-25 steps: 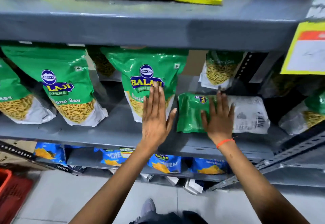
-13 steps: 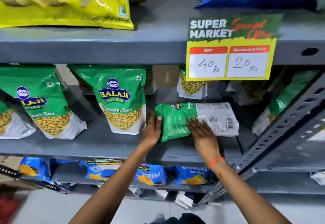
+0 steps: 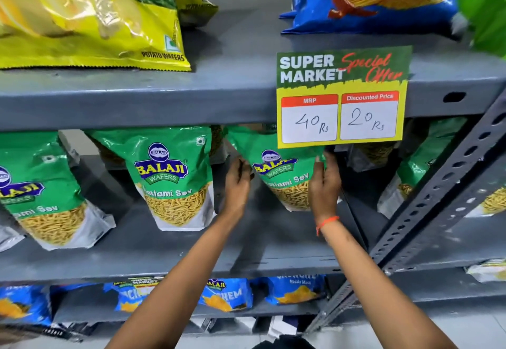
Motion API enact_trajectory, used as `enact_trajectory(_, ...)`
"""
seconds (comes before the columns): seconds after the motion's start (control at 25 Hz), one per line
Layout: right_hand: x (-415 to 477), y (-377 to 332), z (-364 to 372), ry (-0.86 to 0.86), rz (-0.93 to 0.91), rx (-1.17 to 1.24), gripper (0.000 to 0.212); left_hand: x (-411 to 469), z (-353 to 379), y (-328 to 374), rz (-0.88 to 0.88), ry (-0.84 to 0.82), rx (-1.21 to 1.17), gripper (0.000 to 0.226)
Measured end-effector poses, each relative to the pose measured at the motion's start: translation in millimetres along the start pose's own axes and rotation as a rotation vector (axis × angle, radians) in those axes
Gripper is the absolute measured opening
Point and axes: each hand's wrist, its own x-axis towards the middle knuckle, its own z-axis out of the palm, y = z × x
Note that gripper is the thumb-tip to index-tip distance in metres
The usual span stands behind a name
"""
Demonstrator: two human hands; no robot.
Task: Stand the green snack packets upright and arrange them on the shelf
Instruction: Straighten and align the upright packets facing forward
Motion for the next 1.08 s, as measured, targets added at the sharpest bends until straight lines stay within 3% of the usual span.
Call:
enact_trajectory(0.12,17,-5,4,0.092,0.201,0.15,0.038,6,4,12,0.158,-0.022,0.05,0.009)
enact_trajectory(0.2,24,0,3,0.083,0.188,0.122,0.038,7,6,16,0.252,-0.013,0.116,0.009)
enact_trajectory(0.32,26,17,1,0.036,0.109,-0.108,0.046,6,6,19,0.276,0.02,0.138,0.009)
enact_trajectory(0.44,24,30,3,0.007,0.133,-0.158,0.036,7,2,12,0.195,-0.067,0.085,0.012)
enact_trajectory(0.56,8,34,1,-0.117,0.339,0.053,0.026,-1,2,-5,0.047,-0.291,0.156,0.038)
enact_trajectory(0.64,1,40,-3,-0.174,0.429,0.083,0.032,-8,3,-15,-0.017,-0.39,0.169,0.046)
enact_trajectory(0.96,-14,42,-33,-0.023,0.608,0.103,0.057,-40,23,-28,-0.131,-0.474,0.189,0.04)
enact_trajectory(1.08,-20,43,-38,-0.012,0.661,0.073,0.052,-43,18,-31,-0.119,-0.441,0.197,0.052)
